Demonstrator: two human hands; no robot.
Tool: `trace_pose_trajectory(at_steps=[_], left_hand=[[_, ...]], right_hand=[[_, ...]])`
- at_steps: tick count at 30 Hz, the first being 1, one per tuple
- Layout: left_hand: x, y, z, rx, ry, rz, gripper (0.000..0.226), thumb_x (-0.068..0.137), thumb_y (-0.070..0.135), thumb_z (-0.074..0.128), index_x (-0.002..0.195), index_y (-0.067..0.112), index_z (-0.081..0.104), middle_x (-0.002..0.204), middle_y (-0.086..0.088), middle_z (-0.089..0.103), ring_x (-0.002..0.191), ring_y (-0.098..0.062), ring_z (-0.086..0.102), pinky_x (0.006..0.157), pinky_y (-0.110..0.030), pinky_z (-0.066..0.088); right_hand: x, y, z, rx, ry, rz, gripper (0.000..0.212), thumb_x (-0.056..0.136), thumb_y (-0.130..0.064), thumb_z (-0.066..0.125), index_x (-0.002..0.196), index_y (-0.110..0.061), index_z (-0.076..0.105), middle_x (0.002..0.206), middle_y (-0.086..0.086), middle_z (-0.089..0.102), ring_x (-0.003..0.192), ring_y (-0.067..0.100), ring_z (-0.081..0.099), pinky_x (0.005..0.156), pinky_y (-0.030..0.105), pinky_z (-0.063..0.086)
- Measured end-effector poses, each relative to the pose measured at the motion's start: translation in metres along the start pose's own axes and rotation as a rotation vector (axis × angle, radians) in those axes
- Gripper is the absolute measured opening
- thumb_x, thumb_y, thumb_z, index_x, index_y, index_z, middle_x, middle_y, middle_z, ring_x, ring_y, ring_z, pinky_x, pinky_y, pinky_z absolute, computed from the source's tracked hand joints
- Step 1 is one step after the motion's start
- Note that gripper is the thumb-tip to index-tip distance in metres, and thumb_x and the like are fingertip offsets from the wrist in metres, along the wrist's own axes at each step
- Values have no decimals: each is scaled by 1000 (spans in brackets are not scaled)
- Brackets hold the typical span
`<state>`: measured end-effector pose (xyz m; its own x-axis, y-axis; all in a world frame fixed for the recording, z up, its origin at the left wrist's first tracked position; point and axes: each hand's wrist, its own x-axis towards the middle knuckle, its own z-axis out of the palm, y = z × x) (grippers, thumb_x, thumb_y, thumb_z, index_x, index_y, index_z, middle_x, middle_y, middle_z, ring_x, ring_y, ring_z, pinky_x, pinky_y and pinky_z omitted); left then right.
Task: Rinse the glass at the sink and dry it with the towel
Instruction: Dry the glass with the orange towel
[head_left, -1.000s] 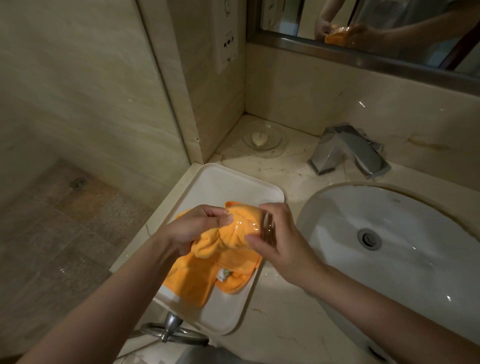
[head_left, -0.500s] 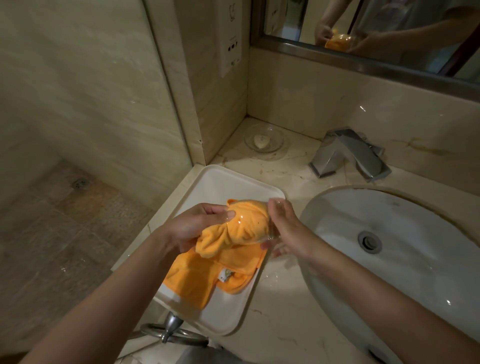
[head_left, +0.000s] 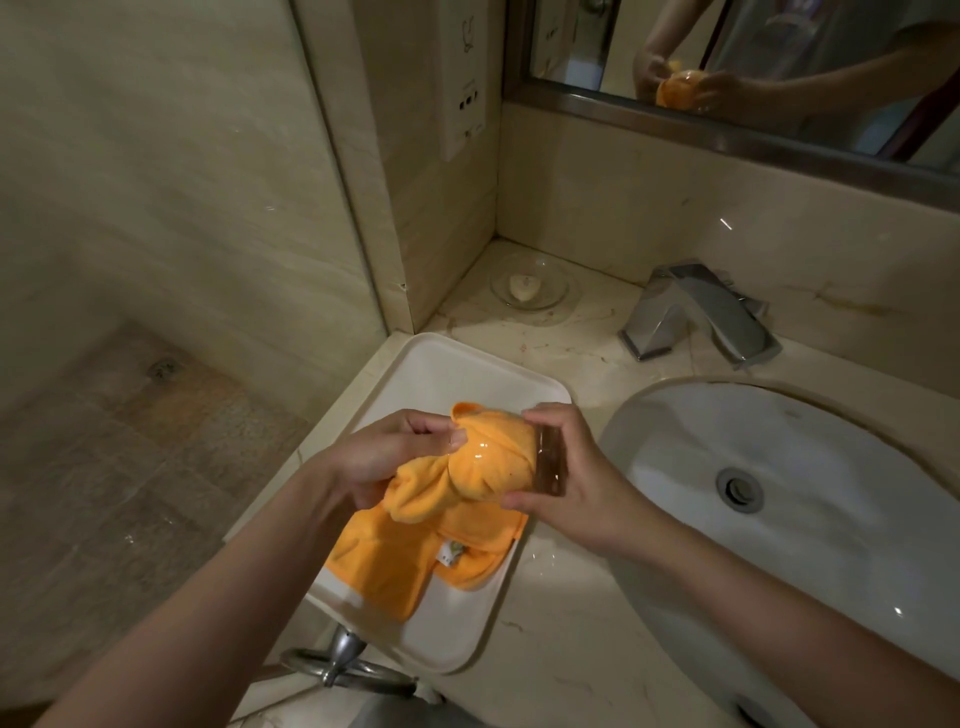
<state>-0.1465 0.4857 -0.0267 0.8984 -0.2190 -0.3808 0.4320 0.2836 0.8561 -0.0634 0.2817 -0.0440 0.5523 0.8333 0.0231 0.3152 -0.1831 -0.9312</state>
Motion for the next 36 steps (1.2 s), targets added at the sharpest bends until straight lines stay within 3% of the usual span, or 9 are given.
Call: trace_pose_trajectory(at_steps=[6, 9, 12, 14, 16, 18, 22, 30, 36], left_hand=[[-2, 0, 0, -28, 5, -21, 35, 47, 47, 86, 65, 20, 74, 64, 5, 69, 60, -6, 66, 56, -20, 52], [-1, -1, -1, -32, 21, -9, 33, 52, 47, 84, 67, 20, 73, 64, 3, 68, 61, -8, 65, 58, -21, 53], [1, -1, 2, -41, 91, 13, 20, 67, 38, 77, 62, 20, 70, 59, 4, 64, 56, -7, 61, 57, -21, 51], [3, 0, 1, -6, 108, 19, 20, 80, 31, 71, 65, 18, 69, 61, 2, 62, 58, -10, 59, 59, -23, 51], [3, 1, 2, 38, 94, 14, 20, 81, 32, 67, 65, 19, 69, 62, 2, 61, 59, -10, 58, 60, -23, 50], [2, -2, 2, 47, 64, 8, 17, 73, 36, 71, 62, 22, 70, 60, 5, 62, 58, -7, 59, 58, -21, 49], [3, -8, -1, -10, 36, 10, 39, 51, 49, 86, 67, 17, 71, 65, 0, 65, 62, -11, 62, 58, -22, 51], [-1, -5, -8, -31, 15, 3, 41, 45, 48, 89, 63, 15, 73, 62, -1, 68, 58, -10, 65, 55, -23, 53], [-1, -6, -9, -69, -15, 14, 39, 49, 44, 88, 68, 13, 75, 63, 0, 69, 58, -9, 65, 56, -22, 53]], right_hand=[[6, 16, 3, -397, 59, -364, 68, 75, -37, 67, 125, -36, 21, 129, -7, 24, 126, 11, 28, 103, 27, 37], [8, 4, 1, -164, 24, -52, 69, 75, -49, 69, 122, -47, 19, 128, -20, 14, 126, -2, 19, 106, 23, 31], [14, -12, 1, 170, 58, 321, 88, 63, -84, 39, 137, -44, 12, 140, -10, 22, 128, 14, 35, 99, 35, 43], [17, -19, 0, 197, 53, 501, 87, 65, -83, 25, 135, -33, 21, 122, 4, 52, 97, 19, 60, 71, 31, 52], [17, -19, -1, 197, 36, 570, 68, 78, -73, 30, 127, -25, 28, 90, 7, 60, 61, 15, 59, 49, 25, 43], [15, -19, -3, 242, 46, 507, 51, 87, -56, 42, 123, -22, 30, 76, 3, 55, 51, 9, 50, 44, 20, 39], [10, -20, -6, 249, -20, 215, 35, 87, -31, 55, 112, -31, 31, 93, -10, 43, 78, 0, 48, 60, 9, 43], [9, -10, -3, -19, -150, 29, 74, 69, -32, 67, 96, -74, 12, 118, -4, 25, 107, 12, 38, 81, 16, 38], [8, 3, 0, -397, -69, -430, 68, 78, -28, 63, 124, -34, 13, 118, -5, 23, 114, 11, 31, 98, 9, 33]])
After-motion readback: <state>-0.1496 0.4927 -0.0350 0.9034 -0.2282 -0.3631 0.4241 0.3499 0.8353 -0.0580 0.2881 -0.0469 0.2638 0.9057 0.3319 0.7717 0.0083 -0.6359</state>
